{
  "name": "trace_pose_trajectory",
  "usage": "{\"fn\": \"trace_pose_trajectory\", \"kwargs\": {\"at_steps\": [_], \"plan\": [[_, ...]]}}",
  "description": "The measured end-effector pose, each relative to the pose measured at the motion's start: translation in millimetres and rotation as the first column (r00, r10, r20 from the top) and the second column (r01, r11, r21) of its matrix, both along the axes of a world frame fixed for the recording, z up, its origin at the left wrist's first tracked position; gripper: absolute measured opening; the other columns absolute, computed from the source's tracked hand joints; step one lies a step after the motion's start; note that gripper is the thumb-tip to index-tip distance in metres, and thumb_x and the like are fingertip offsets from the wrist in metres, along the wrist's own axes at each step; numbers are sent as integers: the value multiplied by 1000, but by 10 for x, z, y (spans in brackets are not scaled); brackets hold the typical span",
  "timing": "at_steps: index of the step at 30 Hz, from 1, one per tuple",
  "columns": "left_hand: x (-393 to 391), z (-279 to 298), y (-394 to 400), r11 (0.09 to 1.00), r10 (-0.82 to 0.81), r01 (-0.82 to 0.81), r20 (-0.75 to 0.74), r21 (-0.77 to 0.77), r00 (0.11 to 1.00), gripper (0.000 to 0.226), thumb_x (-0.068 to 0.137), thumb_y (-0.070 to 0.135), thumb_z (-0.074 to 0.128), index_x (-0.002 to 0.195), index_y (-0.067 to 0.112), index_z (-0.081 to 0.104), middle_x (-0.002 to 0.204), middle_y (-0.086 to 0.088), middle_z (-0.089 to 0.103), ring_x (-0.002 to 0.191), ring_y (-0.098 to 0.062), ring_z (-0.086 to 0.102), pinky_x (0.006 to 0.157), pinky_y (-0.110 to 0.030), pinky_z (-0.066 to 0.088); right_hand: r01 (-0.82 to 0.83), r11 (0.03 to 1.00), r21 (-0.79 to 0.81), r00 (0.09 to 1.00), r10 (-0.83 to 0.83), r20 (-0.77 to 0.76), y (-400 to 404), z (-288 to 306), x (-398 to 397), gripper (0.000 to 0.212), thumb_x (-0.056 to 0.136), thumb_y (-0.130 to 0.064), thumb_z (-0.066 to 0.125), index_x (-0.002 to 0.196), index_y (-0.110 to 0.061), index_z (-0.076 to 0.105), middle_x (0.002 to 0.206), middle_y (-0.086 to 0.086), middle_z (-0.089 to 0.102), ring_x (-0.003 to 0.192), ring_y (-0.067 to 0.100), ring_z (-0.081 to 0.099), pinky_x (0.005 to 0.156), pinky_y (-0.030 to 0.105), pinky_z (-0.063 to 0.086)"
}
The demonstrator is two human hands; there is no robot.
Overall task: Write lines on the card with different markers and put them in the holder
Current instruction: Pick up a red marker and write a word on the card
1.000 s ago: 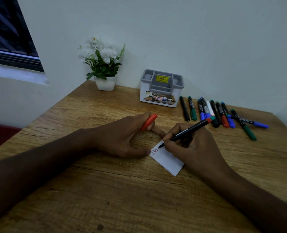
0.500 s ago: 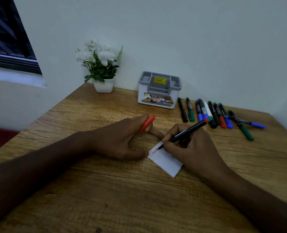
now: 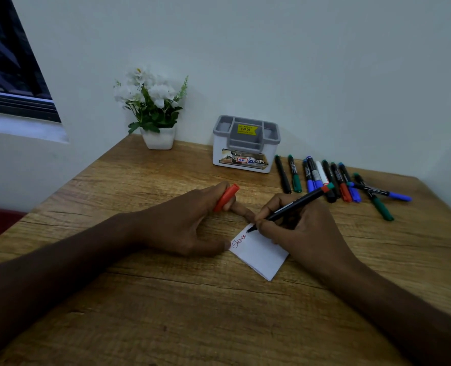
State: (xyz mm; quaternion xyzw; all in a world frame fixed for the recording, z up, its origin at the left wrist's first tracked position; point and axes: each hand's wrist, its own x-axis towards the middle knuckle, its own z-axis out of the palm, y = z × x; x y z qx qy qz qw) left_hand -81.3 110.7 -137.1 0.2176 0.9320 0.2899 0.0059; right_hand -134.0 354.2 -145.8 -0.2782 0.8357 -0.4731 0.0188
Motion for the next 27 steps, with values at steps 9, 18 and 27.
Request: {"fn": "trace_pose_trajectory", "kwargs": {"at_steps": [9, 18, 27], "plan": [[15, -8, -12, 1000, 6, -6, -16, -5, 1000, 61, 86, 41, 80, 128, 22, 41, 110, 20, 56, 102, -2, 56, 75, -14, 48, -19, 1000, 0, 1000, 19, -14, 7, -14, -7, 6, 83, -24, 82, 82, -29, 78, 86, -20, 77, 87, 0, 70, 66, 12, 52], [17, 5, -12, 1000, 7, -7, -11, -10, 1000, 72, 86, 43, 80, 139, 19, 38, 123, 26, 56, 112, 2, 54, 85, -19, 50, -77, 996, -54, 996, 79, 32, -4, 8, 36, 7, 93, -32, 77, 87, -28, 80, 82, -10, 79, 78, 14, 71, 70, 40, 57], [20, 0, -16, 998, 19, -19, -11, -55, 1000, 67, 86, 49, 78, 134, 25, 37, 113, 14, 58, 101, -6, 57, 78, -27, 53, -15, 999, 47, 999, 17, -28, 9, -17, 2, 14, 96, -31, 75, 82, -30, 78, 81, -23, 75, 75, -5, 67, 57, 10, 46]]}}
